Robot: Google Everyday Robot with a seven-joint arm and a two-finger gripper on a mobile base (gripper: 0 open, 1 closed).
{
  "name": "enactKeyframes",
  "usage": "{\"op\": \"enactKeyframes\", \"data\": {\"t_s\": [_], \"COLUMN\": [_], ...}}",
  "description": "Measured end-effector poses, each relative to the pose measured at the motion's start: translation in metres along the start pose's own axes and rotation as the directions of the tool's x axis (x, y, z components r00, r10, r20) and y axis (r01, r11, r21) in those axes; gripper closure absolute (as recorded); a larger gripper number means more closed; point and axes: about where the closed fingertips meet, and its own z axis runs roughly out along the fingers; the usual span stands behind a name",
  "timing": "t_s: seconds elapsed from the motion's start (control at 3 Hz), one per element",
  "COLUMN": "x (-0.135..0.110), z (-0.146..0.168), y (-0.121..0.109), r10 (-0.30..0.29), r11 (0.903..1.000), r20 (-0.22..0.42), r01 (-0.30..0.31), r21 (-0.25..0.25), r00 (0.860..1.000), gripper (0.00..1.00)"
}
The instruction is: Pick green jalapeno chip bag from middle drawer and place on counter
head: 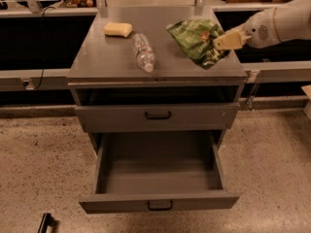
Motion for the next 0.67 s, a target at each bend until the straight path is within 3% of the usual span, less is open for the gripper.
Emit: {"op": "enactKeyframes", "data": {"t_s": [0.33, 0.67], "x": [-0.016, -0.010], "z": [0.016, 0.042], "y": [-0.024, -0.033], "r10": [0.036, 0.068], "r11": [0.9993, 0.9967], "r20": [0.008, -0.012], "r01": [-0.036, -0.069], "r21": [-0.004, -0.043], "r00": [0.999, 0.998], "gripper": [0.81, 0.59]}}
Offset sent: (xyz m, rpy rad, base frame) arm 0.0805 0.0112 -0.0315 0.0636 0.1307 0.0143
